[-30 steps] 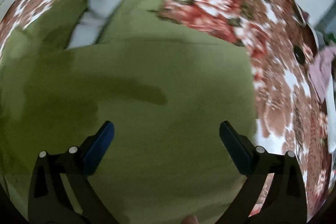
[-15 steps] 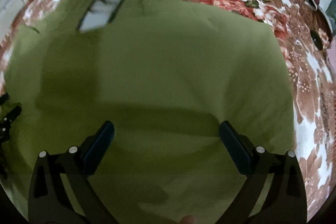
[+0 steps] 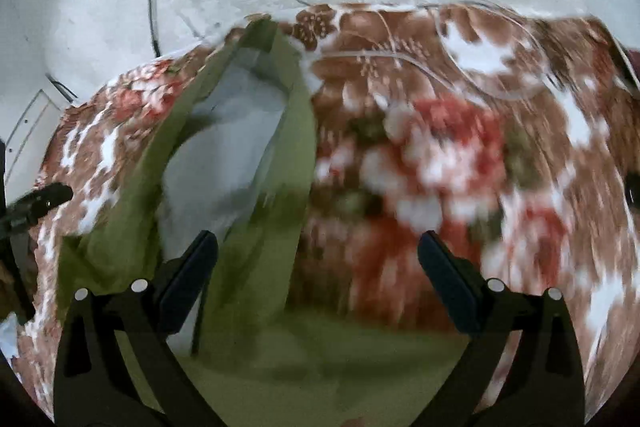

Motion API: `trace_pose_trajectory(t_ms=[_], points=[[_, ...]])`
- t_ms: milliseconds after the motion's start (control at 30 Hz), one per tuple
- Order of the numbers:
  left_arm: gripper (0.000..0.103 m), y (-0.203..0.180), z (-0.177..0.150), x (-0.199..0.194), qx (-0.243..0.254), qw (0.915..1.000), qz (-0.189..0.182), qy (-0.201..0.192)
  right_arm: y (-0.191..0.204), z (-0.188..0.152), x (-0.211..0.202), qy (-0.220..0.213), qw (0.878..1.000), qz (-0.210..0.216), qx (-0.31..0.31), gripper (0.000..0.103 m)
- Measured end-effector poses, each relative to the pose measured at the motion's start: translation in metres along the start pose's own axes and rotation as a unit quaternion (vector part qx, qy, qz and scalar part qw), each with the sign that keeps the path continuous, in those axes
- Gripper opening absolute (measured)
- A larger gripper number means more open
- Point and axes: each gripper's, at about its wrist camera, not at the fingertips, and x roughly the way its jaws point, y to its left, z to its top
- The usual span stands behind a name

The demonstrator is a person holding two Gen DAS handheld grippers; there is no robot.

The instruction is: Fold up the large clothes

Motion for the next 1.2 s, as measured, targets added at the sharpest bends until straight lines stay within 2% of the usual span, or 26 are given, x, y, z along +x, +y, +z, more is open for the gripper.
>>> trace_pose_trajectory(t_ms=[133,200,267,300,333,367,400,433,467,500,533,567,600,633,800,1000,1100,1200], points=[[0.098,-0.027,0.049,0.067,0.055,0.9980,0.002,0.030,-0.007,0.048,0.064,0.034,0.999,0.031,0.012,0.098],[0.098,-0.038,0.064,0.091,0.077,0.9959,-0.004,0.047,-0.003,0.070,0.094,0.037,0.998,0.042,0.014,0.098],[0.098,-0.042,0.077,0.116,0.077,0.9953,-0.002,0.058,0.006,0.085,0.116,0.038,0.998,0.044,-0.003,0.098],[0.098,-0.041,0.080,0.127,0.075,0.9958,0.005,0.051,0.009,0.090,0.124,0.040,0.998,0.044,-0.010,0.098],[0.098,-0.040,0.081,0.139,0.072,0.9959,0.011,0.054,0.015,0.096,0.138,0.051,0.997,0.063,-0.012,0.098],[0.096,-0.039,0.080,0.148,0.067,0.9956,0.000,0.066,0.018,0.100,0.149,0.063,0.995,0.071,-0.008,0.098],[0.085,-0.039,0.077,0.160,0.060,0.9944,-0.027,0.083,0.020,0.102,0.155,0.069,0.995,0.072,-0.007,0.098],[0.065,-0.039,0.074,0.164,0.063,0.9933,-0.042,0.088,0.022,0.102,0.160,0.074,0.994,0.081,-0.006,0.097],[0.052,-0.041,0.071,0.166,0.070,0.9922,-0.051,0.090,0.025,0.101,0.159,0.067,0.994,0.087,-0.009,0.093],[0.029,-0.045,0.067,0.163,0.091,0.9913,-0.045,0.084,0.028,0.100,0.157,0.063,0.994,0.093,-0.014,0.071],[0.014,-0.047,0.065,0.157,0.103,0.9911,-0.040,0.075,0.033,0.098,0.153,0.067,0.993,0.090,-0.025,0.046],[0.013,-0.048,0.064,0.149,0.103,0.9914,-0.043,0.068,0.035,0.097,0.149,0.069,0.993,0.089,-0.030,0.039],[0.011,-0.048,0.063,0.139,0.101,0.9925,-0.042,0.055,0.037,0.094,0.139,0.066,0.993,0.096,-0.031,0.022],[0.010,-0.047,0.063,0.127,0.094,0.9933,-0.050,0.046,0.041,0.092,0.129,0.060,0.993,0.096,-0.040,0.013],[0.010,-0.050,0.058,0.054,0.091,0.9935,-0.069,0.001,0.066,0.078,0.050,0.008,0.991,0.088,-0.105,0.009],[0.010,-0.062,0.031,-0.035,0.114,0.9902,-0.059,-0.054,0.087,0.064,-0.029,-0.026,0.986,0.121,-0.108,0.009],[0.010,-0.065,0.011,-0.082,0.114,0.9883,-0.066,-0.077,0.101,0.044,-0.078,-0.049,0.982,0.134,-0.127,0.009],[0.010,-0.067,-0.012,-0.116,0.117,0.9867,-0.067,-0.090,0.119,0.009,-0.122,-0.063,0.973,0.140,-0.170,0.009]])
